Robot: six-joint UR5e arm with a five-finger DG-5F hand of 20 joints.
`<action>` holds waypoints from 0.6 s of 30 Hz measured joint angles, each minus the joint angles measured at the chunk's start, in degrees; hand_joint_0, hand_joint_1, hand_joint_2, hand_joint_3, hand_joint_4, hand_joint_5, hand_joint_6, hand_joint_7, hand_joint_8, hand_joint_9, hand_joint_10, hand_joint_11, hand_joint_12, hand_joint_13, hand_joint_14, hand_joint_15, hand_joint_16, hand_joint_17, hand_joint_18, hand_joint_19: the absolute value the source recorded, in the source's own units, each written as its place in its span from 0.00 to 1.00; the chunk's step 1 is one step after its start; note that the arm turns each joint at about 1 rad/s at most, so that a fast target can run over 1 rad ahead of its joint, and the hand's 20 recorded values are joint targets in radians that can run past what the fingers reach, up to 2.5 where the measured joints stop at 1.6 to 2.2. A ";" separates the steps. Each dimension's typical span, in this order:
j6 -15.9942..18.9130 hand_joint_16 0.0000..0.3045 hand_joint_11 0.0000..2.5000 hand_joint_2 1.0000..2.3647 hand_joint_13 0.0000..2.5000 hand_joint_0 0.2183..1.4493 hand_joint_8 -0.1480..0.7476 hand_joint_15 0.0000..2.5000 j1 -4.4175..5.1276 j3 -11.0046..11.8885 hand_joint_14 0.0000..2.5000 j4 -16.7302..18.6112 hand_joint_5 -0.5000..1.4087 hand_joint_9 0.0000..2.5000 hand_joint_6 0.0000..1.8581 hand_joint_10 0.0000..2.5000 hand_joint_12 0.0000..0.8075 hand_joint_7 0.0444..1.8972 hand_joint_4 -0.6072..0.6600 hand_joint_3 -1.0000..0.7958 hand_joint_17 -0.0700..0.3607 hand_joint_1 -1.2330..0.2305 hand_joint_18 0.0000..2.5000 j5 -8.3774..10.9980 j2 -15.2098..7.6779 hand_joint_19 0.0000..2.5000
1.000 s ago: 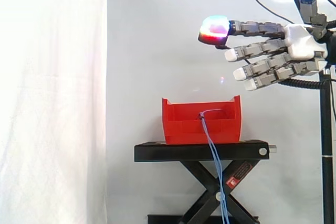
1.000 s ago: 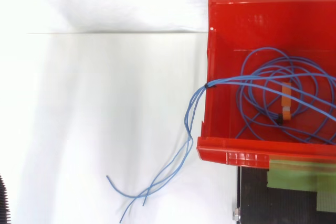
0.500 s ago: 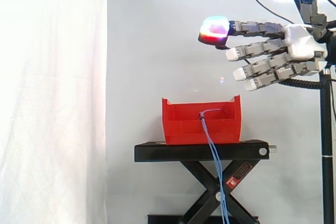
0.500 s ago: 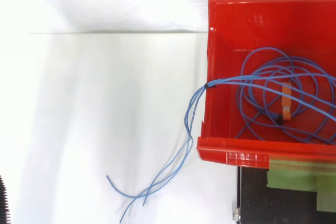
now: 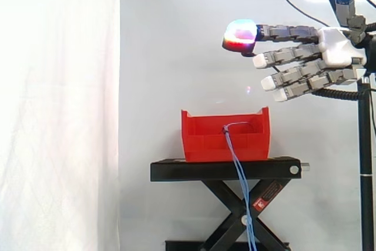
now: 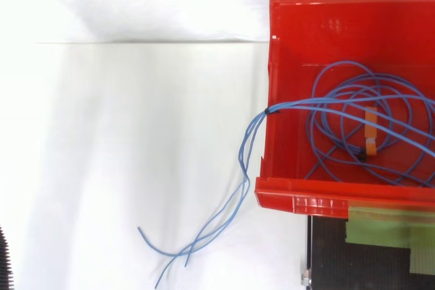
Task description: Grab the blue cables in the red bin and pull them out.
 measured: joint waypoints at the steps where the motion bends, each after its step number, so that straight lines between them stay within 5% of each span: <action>1: 0.00 0.24 0.00 0.00 0.00 0.36 0.39 0.00 0.00 0.00 0.00 0.00 0.26 0.06 0.00 0.00 0.48 0.01 0.49 0.00 0.54 0.33 0.00 0.00 0.00 0.00; 18: 0.00 0.23 0.00 0.00 0.00 0.37 0.39 0.00 -0.01 0.01 0.00 -0.05 0.26 0.07 0.00 0.00 0.48 0.01 0.49 0.00 0.53 0.33 0.00 0.00 -0.01 0.00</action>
